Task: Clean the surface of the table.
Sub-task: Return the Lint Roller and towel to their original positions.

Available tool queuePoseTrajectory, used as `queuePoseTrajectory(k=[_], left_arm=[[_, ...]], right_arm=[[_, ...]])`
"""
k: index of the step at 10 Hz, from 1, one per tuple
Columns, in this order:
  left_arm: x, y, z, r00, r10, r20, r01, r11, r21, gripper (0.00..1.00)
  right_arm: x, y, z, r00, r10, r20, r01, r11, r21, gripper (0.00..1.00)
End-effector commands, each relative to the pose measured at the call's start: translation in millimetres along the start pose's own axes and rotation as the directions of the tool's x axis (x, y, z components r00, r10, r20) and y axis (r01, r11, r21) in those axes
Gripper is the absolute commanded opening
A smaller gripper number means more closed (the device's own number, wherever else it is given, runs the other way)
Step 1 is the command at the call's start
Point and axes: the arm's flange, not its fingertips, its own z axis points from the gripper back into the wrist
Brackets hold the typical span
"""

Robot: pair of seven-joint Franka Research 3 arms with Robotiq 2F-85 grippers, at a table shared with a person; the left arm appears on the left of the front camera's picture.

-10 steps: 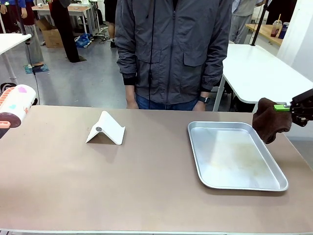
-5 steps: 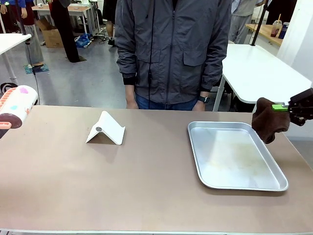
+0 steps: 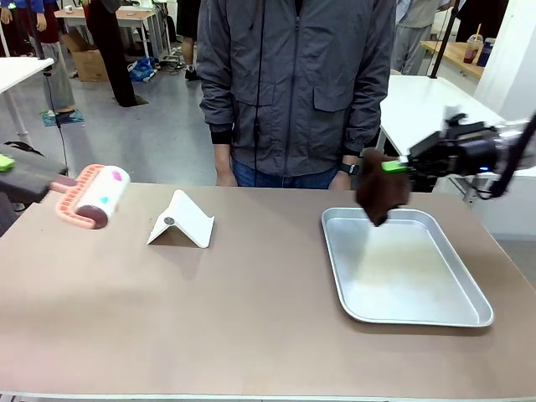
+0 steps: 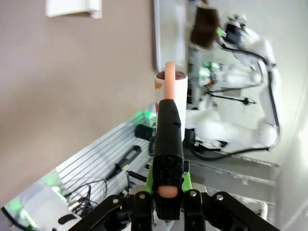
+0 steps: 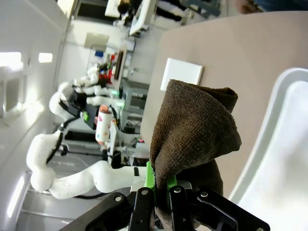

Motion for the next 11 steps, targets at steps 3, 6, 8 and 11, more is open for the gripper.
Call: queuePoseTrajectory(k=[3,6,8,11], left_arm=[[58.9,-40.0,-65.7,0.999,0.031,-0.01,-0.025,0.926,0.378,0.22],[85.5,-53.3,-121.3,0.999,-0.002,-0.052,0.026,0.885,0.465,0.22],[97.2,-61.0,-134.1,0.999,-0.047,-0.021,0.051,0.907,0.417,0.22],[98.1,-57.2,-141.4,0.998,-0.046,-0.029,0.054,0.901,0.431,0.22]], right_arm=[[9.2,-3.2,-111.8,1.0,0.011,0.003,-0.011,0.999,-0.044,0.1],[-20.4,-7.3,-174.7,1.0,-0.025,0.001,0.025,0.993,-0.113,0.1],[-25.1,-10.5,-167.6,0.999,-0.032,0.015,0.034,0.992,-0.122,0.1],[-24.5,-12.6,-176.6,0.999,-0.04,-0.036,0.035,0.991,-0.131,0.1]])
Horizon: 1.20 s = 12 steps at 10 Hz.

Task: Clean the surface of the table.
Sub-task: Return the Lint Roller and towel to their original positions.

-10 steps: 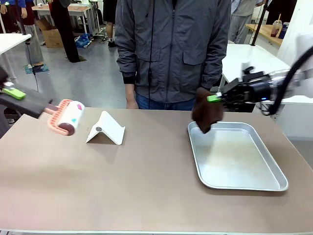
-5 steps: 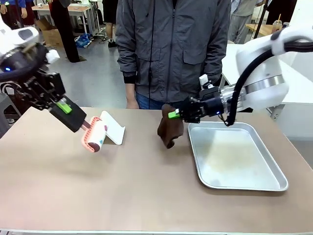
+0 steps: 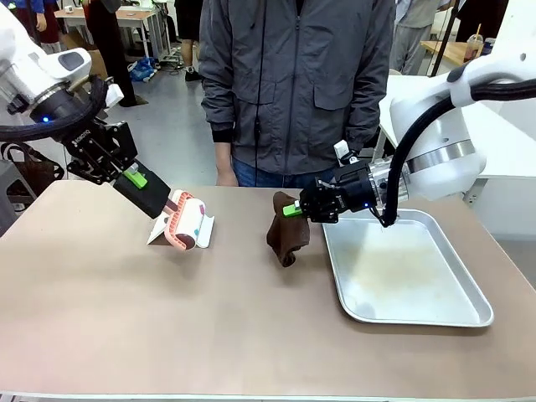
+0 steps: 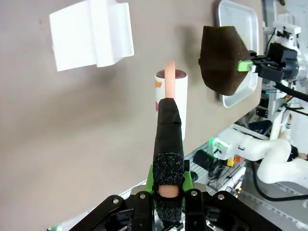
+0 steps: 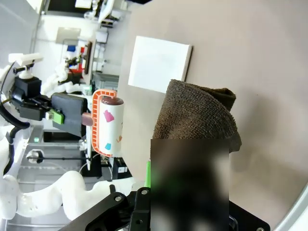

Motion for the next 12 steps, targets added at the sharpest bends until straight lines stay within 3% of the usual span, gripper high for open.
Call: queuePoseTrajectory(k=[1,5,6,7,9,12], left_arm=[[-3.3,-1.9,-3.3,1.0,0.0,-0.007,0.001,0.999,0.037,0.22],[-3.3,-1.9,-3.3,1.0,0.0,-0.007,0.001,0.999,0.037,0.22],[-0.9,-0.4,-3.2,1.0,-0.008,-0.014,0.008,1.0,0.027,0.22],[18.7,-4.7,-3.3,0.999,0.011,0.039,-0.012,0.999,0.043,0.22],[47.6,-9.5,-11.5,0.998,0.034,0.058,-0.037,0.997,0.063,0.22],[82.2,-14.6,-23.2,0.994,0.06,0.087,-0.07,0.991,0.118,0.22]], right_arm=[[1.9,4.7,-3.5,1.0,0.005,0.004,-0.005,1.0,0.005,0.1],[-0.5,0.9,-1.2,1.0,0.002,-0.003,-0.002,1.0,0.001,0.1],[6.1,-3.7,-12.4,0.998,-0.031,0.046,0.035,0.997,-0.075,0.1],[4.1,-5.9,-21.9,0.998,-0.029,0.05,0.034,0.994,-0.107,0.1],[2.2,-12.4,-26.3,0.992,-0.072,0.105,0.09,0.979,-0.183,0.1],[-6.5,-11.0,-29.3,0.988,-0.095,0.12,0.116,0.975,-0.19,0.1]])
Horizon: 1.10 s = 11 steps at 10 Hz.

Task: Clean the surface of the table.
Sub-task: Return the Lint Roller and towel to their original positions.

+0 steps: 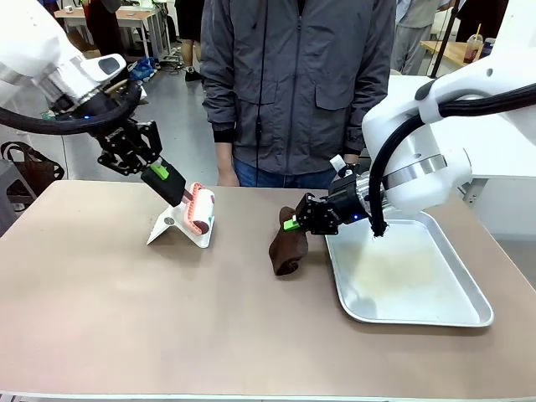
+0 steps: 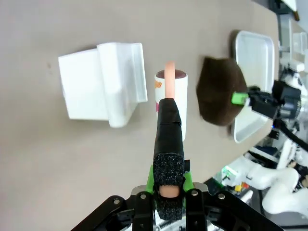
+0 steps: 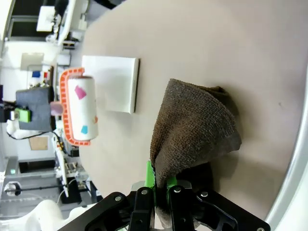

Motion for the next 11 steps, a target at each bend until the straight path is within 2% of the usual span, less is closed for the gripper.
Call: queuePoseTrajectory(k=[1,2,5,9,11], left_arm=[[23.7,-8.4,-1.5,0.999,0.035,0.013,-0.036,0.997,0.063,0.22],[33.8,-6.5,-6.2,0.999,0.043,-0.015,-0.041,0.994,0.099,0.22],[43.8,-2.3,-18.6,0.993,0.025,-0.119,-0.015,0.997,0.079,0.22],[44.1,4.5,-27.9,0.993,0.022,-0.119,-0.012,0.996,0.085,0.22],[44.5,8.0,-30.9,0.998,0.002,-0.062,0.003,0.997,0.079,0.22]], right_arm=[[-6.8,8.6,-3.2,0.999,-0.038,0.028,0.038,0.999,-0.003,0.1],[-12.7,10.1,-5.0,0.999,-0.035,0.012,0.035,0.999,-0.008,0.1],[-20.5,15.2,-18.3,1.0,-0.009,0.006,0.01,0.993,-0.121,0.1],[-18.1,5.1,-31.1,0.998,-0.035,-0.05,0.03,0.993,-0.113,0.1],[-18.5,2.0,-33.1,0.996,-0.045,-0.078,0.038,0.995,-0.098,0.1]])
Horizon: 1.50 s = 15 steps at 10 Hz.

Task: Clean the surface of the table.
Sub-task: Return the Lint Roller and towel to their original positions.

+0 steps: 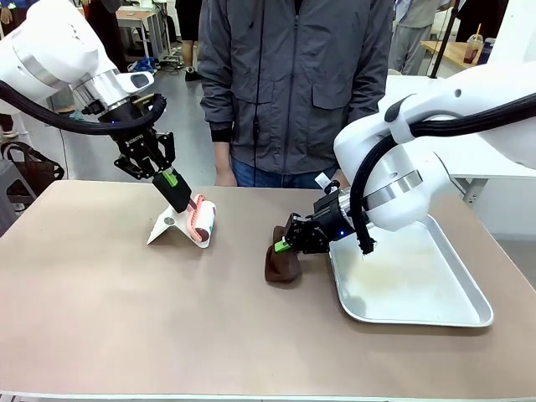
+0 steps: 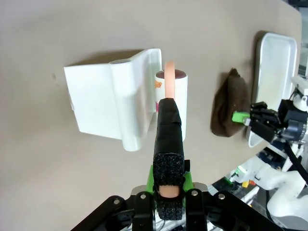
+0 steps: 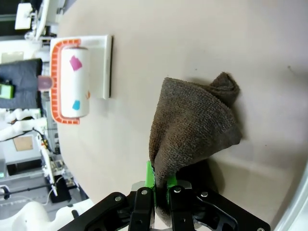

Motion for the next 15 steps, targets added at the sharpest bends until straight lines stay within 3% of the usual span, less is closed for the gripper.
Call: queuePoseTrajectory(k=[1,15], left_arm=[[0.2,2.1,-4.5,0.998,-0.022,0.052,0.021,1.0,0.017,0.22],[16.4,11.8,-26.2,0.998,0.05,0.028,-0.052,0.997,0.057,0.22]], right_arm=[[6.3,2.8,-1.2,0.999,-0.017,-0.03,0.018,1.0,0.006,0.1],[-2.7,0.1,-3.4,0.996,0.028,-0.081,-0.021,0.996,0.084,0.1]])
